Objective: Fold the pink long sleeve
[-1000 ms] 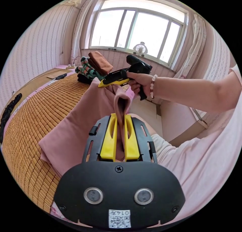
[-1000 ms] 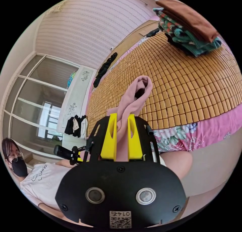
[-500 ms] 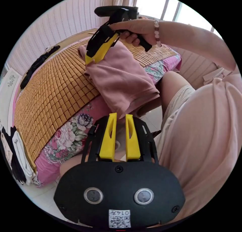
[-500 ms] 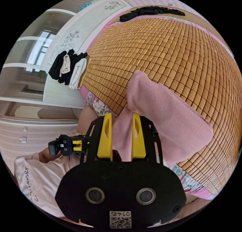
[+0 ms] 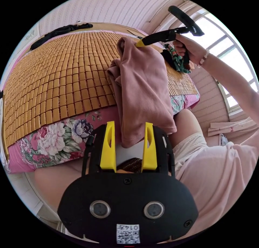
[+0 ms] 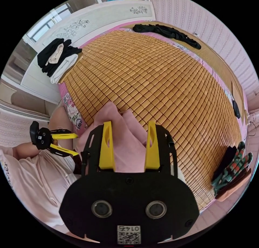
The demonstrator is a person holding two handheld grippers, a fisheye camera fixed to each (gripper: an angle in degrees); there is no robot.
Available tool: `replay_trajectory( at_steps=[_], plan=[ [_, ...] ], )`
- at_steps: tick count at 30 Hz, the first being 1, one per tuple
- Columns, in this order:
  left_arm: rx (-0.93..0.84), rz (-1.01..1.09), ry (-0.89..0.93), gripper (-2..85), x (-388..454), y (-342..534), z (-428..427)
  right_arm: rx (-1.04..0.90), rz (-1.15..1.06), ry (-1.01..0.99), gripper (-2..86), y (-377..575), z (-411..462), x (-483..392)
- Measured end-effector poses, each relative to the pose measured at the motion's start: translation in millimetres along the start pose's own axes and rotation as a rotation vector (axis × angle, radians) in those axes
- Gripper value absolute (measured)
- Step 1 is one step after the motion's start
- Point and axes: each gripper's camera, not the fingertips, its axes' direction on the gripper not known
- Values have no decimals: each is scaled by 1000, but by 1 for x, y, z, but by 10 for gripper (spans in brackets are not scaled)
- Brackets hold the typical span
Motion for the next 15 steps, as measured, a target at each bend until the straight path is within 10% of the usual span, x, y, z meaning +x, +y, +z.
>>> replay_trajectory(
  at_steps=[15],
  plan=[
    [-17, -1, 52, 165, 1, -13, 8, -354, -93, -332, 104, -100, 58, 35]
  ],
)
